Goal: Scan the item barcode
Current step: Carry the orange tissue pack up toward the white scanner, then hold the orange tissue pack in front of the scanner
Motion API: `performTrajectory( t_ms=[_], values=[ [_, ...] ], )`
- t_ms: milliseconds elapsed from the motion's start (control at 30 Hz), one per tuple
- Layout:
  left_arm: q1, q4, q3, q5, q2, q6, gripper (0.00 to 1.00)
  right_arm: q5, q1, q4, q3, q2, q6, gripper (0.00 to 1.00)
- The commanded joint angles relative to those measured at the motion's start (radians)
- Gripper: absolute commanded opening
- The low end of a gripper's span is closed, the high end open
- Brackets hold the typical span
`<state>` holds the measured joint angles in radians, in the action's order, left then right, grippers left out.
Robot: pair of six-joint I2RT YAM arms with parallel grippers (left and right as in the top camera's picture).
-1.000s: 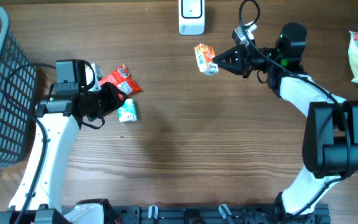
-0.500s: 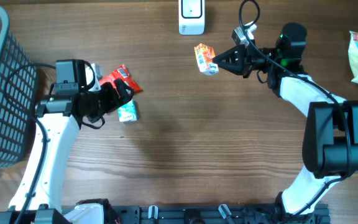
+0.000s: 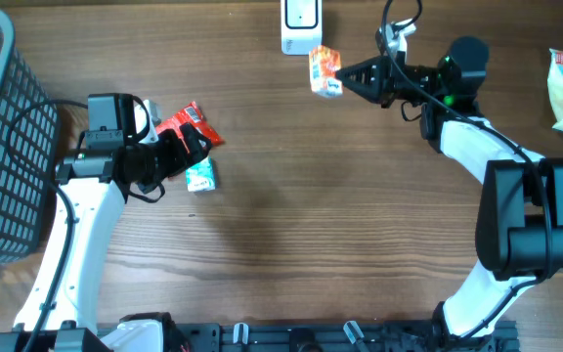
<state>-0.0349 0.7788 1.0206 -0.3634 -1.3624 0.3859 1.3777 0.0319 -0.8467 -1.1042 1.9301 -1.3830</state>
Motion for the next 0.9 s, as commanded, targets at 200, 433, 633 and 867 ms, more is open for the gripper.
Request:
performTrajectory(
  t_ms=[200, 433, 633, 867],
  values=[
    [-0.002, -0.007, 0.006, 0.006, -0.008, -0.005, 1.00, -0.272, -0.002, 0.393, -0.088, 0.006, 0.401, 0.05],
    [-0.002, -0.007, 0.006, 0.006, -0.008, -0.005, 1.00, -0.739, 0.045, 1.091, -0.264, -0.008, 0.859, 0.05],
    [-0.002, -0.007, 0.006, 0.006, -0.008, -0.005, 1.00, -1.359, 0.199, 1.384, -0.491, -0.008, 1.084, 0.05],
    [-0.002, -0.006, 0.006, 0.006, -0.008, -0.005, 1.00, -1.970, 0.418, 1.170, -0.518, 0.009, 1.410, 0.05]
  ],
)
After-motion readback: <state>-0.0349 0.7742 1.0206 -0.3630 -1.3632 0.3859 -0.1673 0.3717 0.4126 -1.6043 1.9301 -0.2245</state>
